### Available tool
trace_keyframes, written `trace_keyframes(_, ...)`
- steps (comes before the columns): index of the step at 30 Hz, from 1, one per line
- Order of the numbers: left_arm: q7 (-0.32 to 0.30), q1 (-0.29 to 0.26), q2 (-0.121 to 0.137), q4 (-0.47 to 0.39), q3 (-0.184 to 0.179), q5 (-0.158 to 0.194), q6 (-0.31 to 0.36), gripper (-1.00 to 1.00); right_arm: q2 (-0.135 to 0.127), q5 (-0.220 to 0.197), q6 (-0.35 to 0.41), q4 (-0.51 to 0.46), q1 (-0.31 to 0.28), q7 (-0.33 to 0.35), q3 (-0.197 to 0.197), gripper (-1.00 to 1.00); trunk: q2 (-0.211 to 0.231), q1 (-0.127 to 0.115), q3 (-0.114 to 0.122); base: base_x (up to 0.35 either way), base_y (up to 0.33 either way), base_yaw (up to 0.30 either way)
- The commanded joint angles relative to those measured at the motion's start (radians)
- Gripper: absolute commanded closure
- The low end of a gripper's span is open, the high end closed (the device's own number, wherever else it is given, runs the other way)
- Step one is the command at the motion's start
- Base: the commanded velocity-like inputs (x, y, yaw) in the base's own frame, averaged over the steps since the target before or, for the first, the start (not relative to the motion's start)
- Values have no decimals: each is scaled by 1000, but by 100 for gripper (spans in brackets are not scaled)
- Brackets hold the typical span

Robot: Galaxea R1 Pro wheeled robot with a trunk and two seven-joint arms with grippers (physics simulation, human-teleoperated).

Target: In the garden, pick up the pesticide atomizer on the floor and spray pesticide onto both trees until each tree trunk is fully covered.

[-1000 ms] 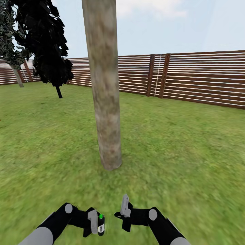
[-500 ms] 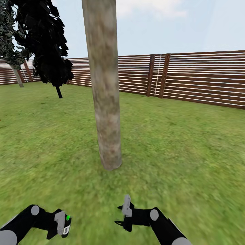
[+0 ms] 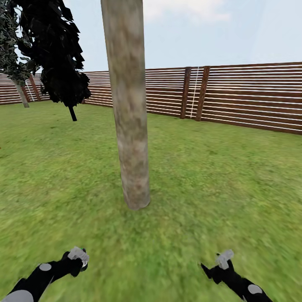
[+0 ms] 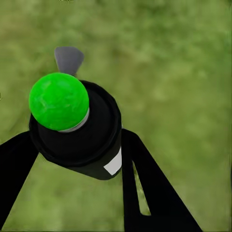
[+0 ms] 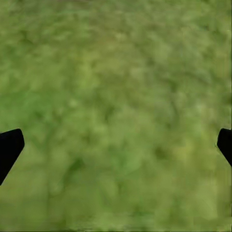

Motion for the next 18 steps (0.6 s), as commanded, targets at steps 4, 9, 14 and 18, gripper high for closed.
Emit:
trace_keyframes(4, 175, 0, -88, 8, 62, 23, 91, 100, -5, 3, -112, 19, 80, -314, -90, -100, 0, 0, -1, 0, 0, 0)
trace_keyframes(9, 200, -1, -113, 8, 69, 42, 121, 100, 11, 0, -215, 37, 108, -387, -99, -100, 0, 0, -1, 0, 0, 0)
trace_keyframes(14, 200, -1, -117, 6, 72, 60, 136, 100, 17, -42, -220, 38, 109, -393, -101, -100, 0, 0, -1, 59, 0, 0)
trace_keyframes(18, 203, -1, -117, 2, 72, 120, 227, 100, 32, -158, -220, 40, 110, -394, -100, -100, 0, 0, -1, 289, 0, 0)
